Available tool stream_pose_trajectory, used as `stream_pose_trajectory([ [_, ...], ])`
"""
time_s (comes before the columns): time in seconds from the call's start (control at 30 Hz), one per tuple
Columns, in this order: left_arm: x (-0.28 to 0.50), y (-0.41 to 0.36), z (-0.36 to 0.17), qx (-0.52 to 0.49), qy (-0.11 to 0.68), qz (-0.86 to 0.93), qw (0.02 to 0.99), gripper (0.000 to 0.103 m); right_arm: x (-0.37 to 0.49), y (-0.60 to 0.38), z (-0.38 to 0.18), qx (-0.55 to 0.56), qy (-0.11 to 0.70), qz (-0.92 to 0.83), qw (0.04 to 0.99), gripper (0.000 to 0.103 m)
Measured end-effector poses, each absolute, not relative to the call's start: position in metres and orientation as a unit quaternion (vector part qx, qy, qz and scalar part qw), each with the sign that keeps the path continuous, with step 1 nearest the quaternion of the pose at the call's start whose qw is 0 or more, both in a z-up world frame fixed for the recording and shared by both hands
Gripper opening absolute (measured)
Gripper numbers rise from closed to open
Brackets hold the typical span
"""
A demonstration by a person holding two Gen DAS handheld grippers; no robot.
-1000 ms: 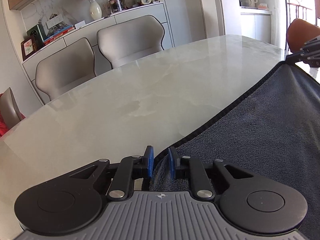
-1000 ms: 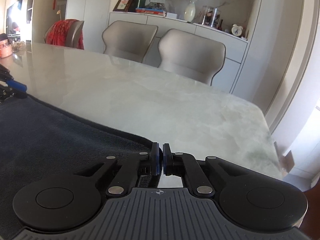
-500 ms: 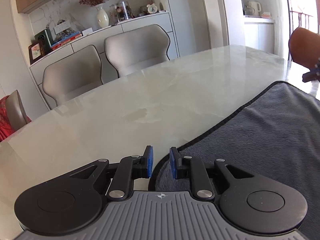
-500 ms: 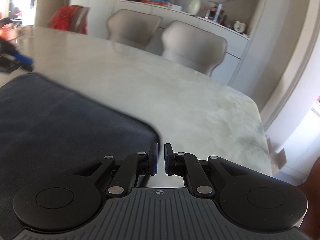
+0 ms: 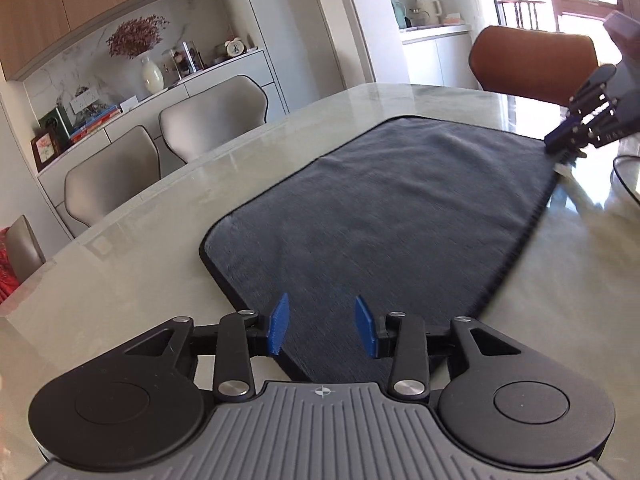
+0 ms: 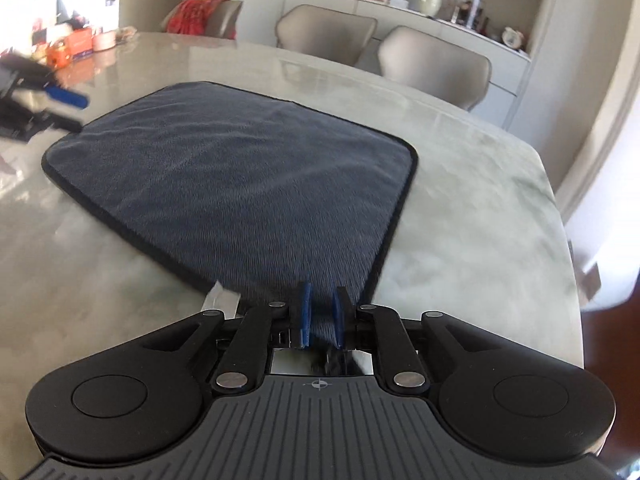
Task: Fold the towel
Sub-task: 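Open the right tool and release the flattened grey towel, then close the right tool on the tagged towel corner while the left tool grips the other corner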
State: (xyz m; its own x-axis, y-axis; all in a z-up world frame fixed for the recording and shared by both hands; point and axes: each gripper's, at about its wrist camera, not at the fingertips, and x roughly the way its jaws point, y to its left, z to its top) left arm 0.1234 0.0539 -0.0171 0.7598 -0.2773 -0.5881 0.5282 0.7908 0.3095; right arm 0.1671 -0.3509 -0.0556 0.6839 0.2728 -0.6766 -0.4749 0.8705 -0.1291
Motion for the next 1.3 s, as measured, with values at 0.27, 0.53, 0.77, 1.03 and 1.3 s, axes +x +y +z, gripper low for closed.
stream_pose_trajectory([
  [0.27, 0.100, 0.055, -0.019, 0.228, 0.267, -0.215, 0.911, 0.048, 0.140, -0.354, -0.056, -0.186, 0.329, 0.178, 0.909, 0.034],
  [0.53, 0.094, 0.051, -0.030, 0.243, 0.272, -0.209, 0.907, 0.049, 0.135, -0.365, -0.058, -0.175, 0.317, 0.174, 0.916, 0.050],
  [0.77, 0.092, 0.039, -0.032, 0.281, 0.262, -0.209, 0.899, 0.058, 0.140, -0.368, -0.062, -0.159, 0.323, 0.177, 0.916, 0.061],
  [1.03, 0.090, 0.034, -0.037, 0.292, 0.246, -0.191, 0.904, 0.073, 0.136, -0.372, -0.068, -0.150, 0.316, 0.178, 0.920, 0.089],
  [1.3, 0.094, 0.038, -0.036, 0.271, 0.256, -0.187, 0.909, 0.080, 0.136, -0.371, -0.072, -0.129, 0.308, 0.194, 0.923, 0.077],
])
